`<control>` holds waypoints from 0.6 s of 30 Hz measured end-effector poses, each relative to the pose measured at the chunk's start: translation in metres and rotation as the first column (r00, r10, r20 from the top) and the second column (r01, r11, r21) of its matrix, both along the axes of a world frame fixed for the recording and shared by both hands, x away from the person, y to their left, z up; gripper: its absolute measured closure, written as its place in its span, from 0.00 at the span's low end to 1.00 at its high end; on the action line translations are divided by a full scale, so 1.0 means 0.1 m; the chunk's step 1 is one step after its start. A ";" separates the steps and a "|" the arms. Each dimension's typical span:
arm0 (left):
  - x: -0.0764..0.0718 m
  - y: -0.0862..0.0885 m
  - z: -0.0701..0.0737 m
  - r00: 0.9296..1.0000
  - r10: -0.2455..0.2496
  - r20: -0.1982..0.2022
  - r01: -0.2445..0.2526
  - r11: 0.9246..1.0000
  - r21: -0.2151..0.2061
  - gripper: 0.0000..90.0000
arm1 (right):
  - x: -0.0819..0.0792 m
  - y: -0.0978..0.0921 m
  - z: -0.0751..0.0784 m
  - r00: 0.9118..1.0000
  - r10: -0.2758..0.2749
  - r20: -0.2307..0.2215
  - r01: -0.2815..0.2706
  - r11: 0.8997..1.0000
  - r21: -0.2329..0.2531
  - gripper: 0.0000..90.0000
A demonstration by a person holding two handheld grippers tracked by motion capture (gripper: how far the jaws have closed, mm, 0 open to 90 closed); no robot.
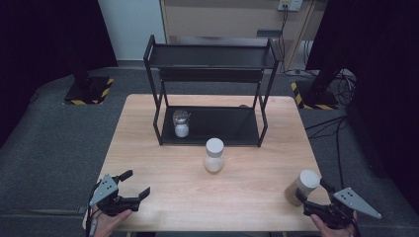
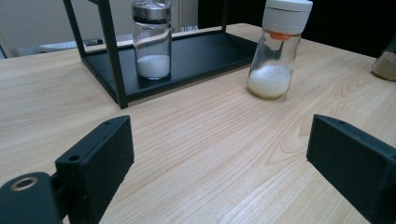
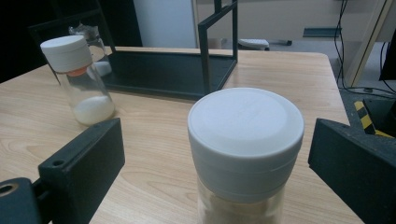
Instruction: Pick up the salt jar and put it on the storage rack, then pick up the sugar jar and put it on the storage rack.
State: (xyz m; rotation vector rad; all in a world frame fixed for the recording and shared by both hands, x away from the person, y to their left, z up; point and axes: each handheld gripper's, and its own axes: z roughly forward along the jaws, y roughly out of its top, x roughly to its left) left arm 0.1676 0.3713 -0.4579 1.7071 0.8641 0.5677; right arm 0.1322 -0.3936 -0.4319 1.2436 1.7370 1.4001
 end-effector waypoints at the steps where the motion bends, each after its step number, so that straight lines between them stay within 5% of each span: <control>1: 0.00 0.00 0.00 1.000 -0.001 0.002 0.001 1.000 0.001 0.07 | 0.00 0.00 0.00 1.000 0.000 0.000 0.000 1.000 -0.001 0.04; 18: 0.01 -0.01 0.00 1.000 -0.008 -0.002 0.008 1.000 0.007 0.07 | -0.01 -0.01 0.00 1.000 -0.005 0.002 0.005 1.000 0.006 0.04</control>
